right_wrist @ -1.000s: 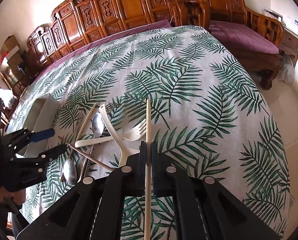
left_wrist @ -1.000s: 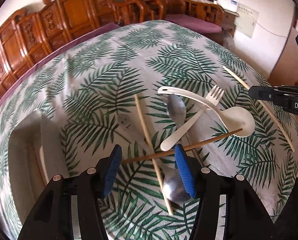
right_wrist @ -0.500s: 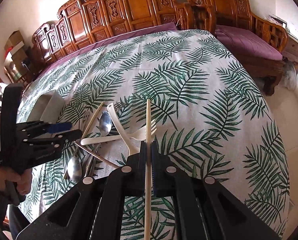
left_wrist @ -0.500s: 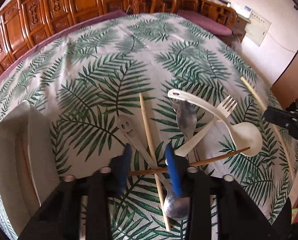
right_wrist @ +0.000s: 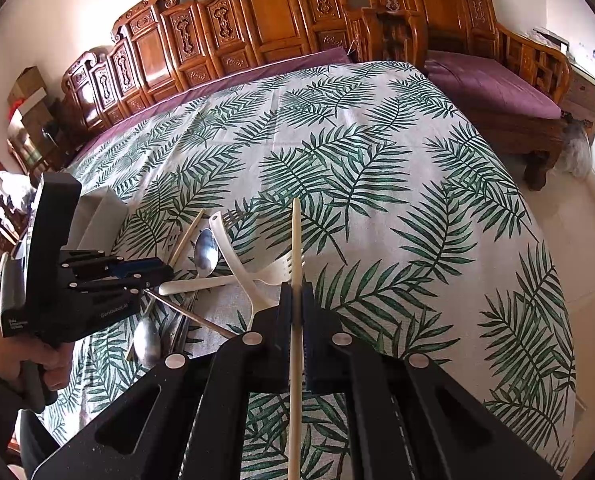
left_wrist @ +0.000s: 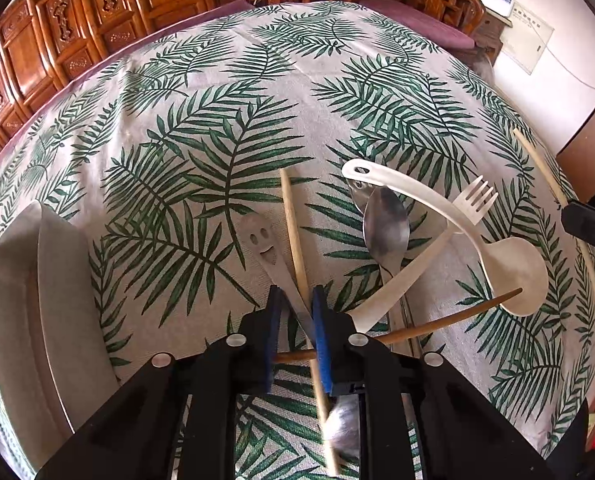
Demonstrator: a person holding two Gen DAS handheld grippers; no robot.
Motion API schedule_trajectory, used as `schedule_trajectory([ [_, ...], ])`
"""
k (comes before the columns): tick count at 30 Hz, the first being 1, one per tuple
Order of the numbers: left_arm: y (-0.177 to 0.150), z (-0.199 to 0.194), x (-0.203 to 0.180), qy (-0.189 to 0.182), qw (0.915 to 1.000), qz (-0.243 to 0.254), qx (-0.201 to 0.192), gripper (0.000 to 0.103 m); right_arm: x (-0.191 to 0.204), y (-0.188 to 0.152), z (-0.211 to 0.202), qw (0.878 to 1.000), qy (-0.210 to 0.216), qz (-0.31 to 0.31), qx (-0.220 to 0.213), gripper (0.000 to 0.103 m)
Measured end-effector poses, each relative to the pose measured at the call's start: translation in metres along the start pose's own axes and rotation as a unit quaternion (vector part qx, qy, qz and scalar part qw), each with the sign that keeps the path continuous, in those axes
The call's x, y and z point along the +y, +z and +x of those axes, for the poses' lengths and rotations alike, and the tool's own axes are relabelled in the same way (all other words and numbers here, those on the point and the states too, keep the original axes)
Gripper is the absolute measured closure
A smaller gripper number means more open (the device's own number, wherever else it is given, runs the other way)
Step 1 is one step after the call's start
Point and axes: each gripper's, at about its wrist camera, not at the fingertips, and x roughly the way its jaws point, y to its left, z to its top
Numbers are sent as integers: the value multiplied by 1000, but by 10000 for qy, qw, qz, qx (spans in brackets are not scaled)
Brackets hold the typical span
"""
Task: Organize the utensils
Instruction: 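Grasp the smiley-face metal spoon with the left tool and lift it, then carry the spoon toward the grey tray with the left tool while the right tool holds the chopstick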
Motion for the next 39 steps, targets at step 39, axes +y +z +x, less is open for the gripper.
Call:
schedule_trajectory([
  [39, -38, -100, 28, 57, 9877, -531, -1467, 102, 18, 0, -11, 9996, -18, -241, -155, 97],
])
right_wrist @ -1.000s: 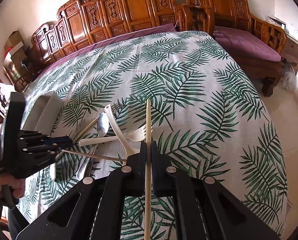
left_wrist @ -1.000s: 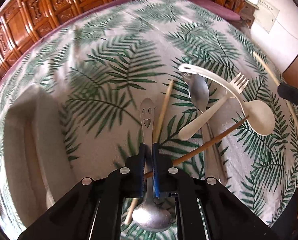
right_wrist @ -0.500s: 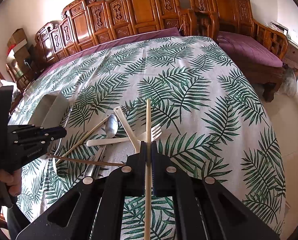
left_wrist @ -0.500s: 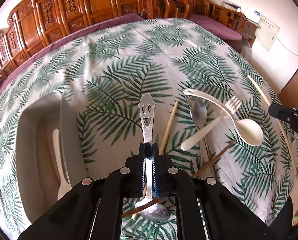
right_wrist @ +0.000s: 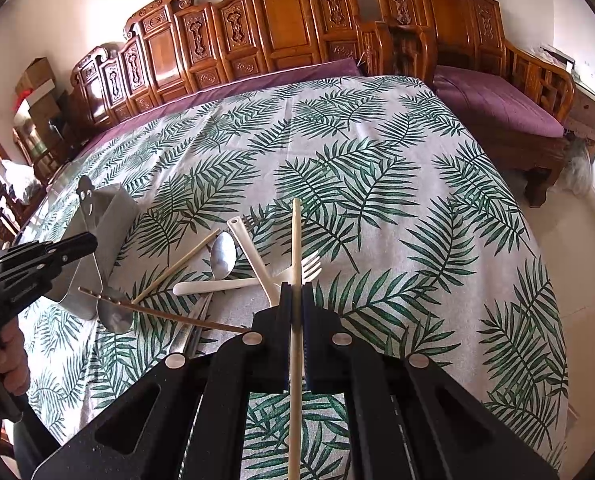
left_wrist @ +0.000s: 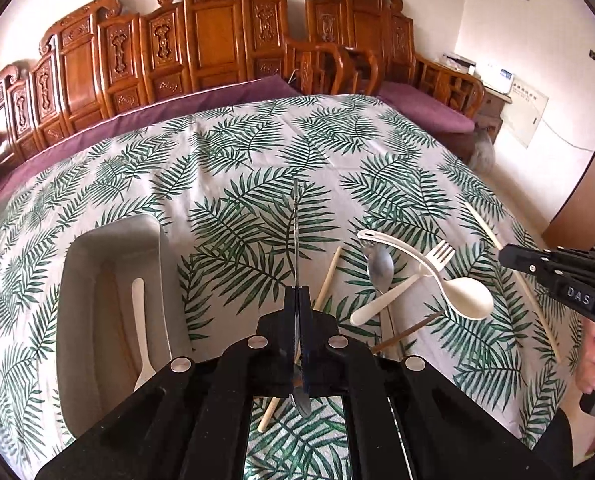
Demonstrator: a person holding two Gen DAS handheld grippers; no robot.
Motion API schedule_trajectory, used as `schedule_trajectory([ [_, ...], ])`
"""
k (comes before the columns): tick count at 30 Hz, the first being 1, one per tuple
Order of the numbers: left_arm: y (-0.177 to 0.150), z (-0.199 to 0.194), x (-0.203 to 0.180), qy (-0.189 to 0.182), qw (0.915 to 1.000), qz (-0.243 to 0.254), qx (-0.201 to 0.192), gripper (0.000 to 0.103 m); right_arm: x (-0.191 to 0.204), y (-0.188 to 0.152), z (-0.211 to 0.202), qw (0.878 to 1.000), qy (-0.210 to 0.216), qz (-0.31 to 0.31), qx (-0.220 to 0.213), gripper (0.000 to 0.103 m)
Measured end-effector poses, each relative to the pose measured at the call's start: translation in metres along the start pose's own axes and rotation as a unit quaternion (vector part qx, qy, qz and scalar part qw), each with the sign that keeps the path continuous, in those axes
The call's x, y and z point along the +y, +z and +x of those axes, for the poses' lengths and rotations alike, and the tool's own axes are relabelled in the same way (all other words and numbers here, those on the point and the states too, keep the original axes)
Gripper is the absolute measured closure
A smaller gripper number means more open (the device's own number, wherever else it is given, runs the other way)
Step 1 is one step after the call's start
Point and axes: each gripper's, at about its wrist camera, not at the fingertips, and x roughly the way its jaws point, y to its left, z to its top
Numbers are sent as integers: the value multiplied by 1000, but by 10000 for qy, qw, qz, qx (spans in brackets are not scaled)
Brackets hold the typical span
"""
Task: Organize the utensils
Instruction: 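Carry the spoon toward the grey tray with the left tool while the right tool holds the chopstick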
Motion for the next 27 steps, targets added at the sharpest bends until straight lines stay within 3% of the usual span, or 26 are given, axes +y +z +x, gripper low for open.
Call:
schedule_trajectory([
  [4, -2, 2, 5, -3, 10000, -94, 28, 102, 7, -1, -2, 10000, 2, -79, -11, 97],
  [20, 24, -52, 16, 53, 9980, -113, -626, 102, 35, 9, -16, 9995, 73, -247, -164, 97],
  [27, 25, -72, 51, 299, 9978, -122, -582, 102, 71, 19, -16, 9984, 288, -423, -230, 97],
])
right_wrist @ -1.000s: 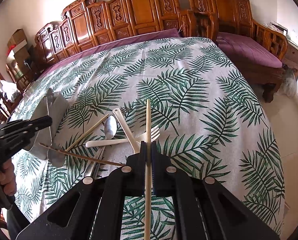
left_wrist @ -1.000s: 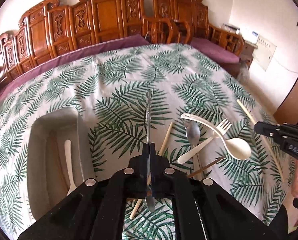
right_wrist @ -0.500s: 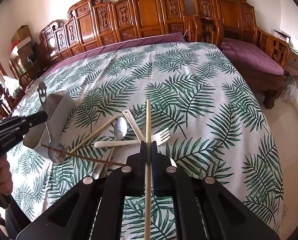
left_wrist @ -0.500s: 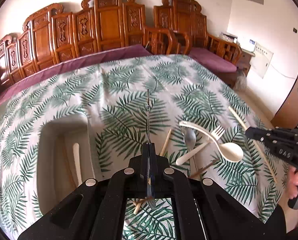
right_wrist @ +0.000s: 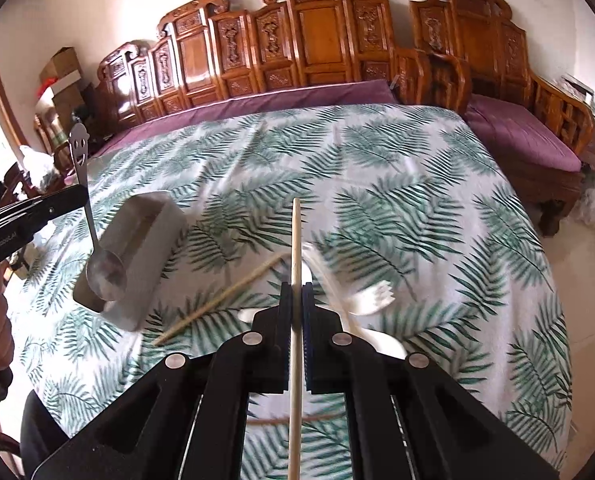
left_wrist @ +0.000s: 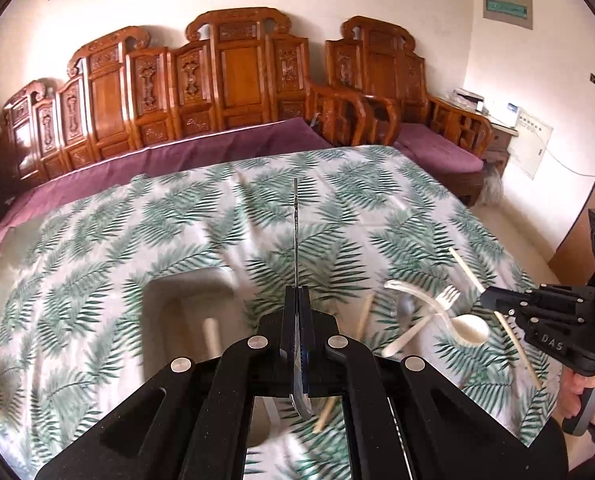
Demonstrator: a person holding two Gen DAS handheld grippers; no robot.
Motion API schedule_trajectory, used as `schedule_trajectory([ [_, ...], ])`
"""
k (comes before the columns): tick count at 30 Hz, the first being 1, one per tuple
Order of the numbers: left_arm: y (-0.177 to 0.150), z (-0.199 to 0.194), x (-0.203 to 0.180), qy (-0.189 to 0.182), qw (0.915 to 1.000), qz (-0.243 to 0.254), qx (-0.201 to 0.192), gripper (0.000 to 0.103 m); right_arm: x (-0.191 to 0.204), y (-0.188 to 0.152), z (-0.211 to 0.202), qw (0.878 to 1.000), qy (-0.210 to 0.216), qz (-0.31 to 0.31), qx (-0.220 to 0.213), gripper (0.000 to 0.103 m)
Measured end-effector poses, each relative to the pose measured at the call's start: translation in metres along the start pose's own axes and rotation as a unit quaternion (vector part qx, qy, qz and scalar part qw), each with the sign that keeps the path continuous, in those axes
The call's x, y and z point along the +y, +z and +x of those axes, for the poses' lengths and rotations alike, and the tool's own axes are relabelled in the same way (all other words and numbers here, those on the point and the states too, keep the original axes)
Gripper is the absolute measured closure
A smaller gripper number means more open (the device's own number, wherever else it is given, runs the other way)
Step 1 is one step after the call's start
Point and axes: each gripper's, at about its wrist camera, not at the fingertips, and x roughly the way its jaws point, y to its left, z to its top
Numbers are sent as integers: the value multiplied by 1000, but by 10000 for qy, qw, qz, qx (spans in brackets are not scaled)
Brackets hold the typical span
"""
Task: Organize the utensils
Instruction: 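Carry the spoon toward the grey tray with the left tool while the right tool holds the chopstick, then release the spoon into the tray with the left tool while the right tool carries the chopstick over it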
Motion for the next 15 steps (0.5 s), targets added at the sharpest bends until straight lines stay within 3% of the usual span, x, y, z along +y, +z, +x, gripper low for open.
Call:
schedule_trajectory([
  [7, -7, -2, 49, 360, 9988, 10, 333, 102, 56, 17, 19, 9989, 437, -160, -5, 97],
  [15, -25, 32, 89, 577, 9938, -84, 946, 102, 118, 36, 37, 9964, 767, -362, 60, 97],
])
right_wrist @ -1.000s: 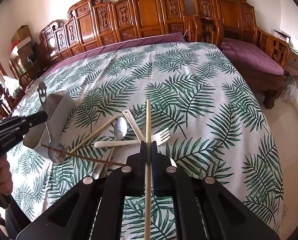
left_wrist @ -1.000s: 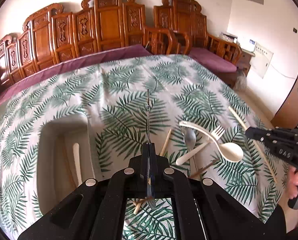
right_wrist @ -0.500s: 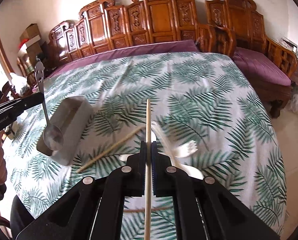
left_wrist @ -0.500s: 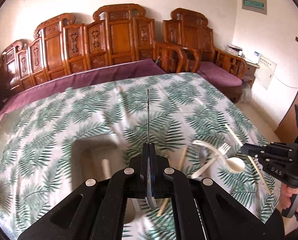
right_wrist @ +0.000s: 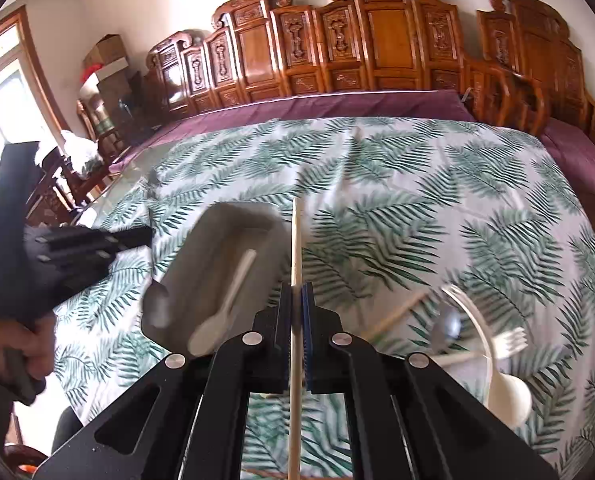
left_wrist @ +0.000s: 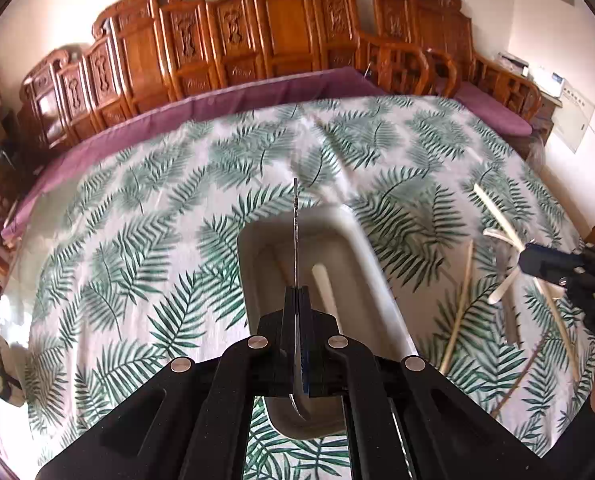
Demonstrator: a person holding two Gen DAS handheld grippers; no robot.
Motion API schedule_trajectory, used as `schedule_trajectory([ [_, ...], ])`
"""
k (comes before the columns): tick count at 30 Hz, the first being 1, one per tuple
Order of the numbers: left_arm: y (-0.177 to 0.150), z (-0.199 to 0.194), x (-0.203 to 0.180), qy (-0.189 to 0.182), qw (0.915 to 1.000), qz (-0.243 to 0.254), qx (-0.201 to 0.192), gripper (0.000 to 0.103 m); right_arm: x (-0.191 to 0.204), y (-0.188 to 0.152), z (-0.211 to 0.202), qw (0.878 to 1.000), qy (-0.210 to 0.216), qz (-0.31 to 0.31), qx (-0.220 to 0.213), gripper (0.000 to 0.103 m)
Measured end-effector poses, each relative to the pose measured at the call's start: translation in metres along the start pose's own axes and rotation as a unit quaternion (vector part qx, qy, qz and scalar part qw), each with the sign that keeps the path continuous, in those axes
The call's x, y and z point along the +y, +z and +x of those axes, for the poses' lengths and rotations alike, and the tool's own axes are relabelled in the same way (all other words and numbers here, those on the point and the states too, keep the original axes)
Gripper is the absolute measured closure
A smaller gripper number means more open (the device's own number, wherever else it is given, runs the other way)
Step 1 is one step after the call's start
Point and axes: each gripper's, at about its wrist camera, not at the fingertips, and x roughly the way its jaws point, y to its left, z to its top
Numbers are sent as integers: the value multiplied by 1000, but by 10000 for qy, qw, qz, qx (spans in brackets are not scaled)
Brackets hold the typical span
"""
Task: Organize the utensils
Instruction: 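Release the spoon into the tray with the left tool while the right tool carries the chopstick over it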
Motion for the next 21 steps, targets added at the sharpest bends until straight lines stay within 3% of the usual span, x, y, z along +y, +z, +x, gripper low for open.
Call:
schedule_trajectory([
  [9, -12, 37, 13, -204, 9990, -206, 334, 102, 38, 16, 24, 9997, 148, -165, 81, 97],
  [15, -18, 19, 31, -488, 9978, -456, 23, 102, 49, 20, 43, 9995, 167, -190, 177, 97],
  [21, -25, -5, 48, -452, 9971, -555, -249, 102, 62, 28, 66, 9992, 282, -32, 267, 97],
])
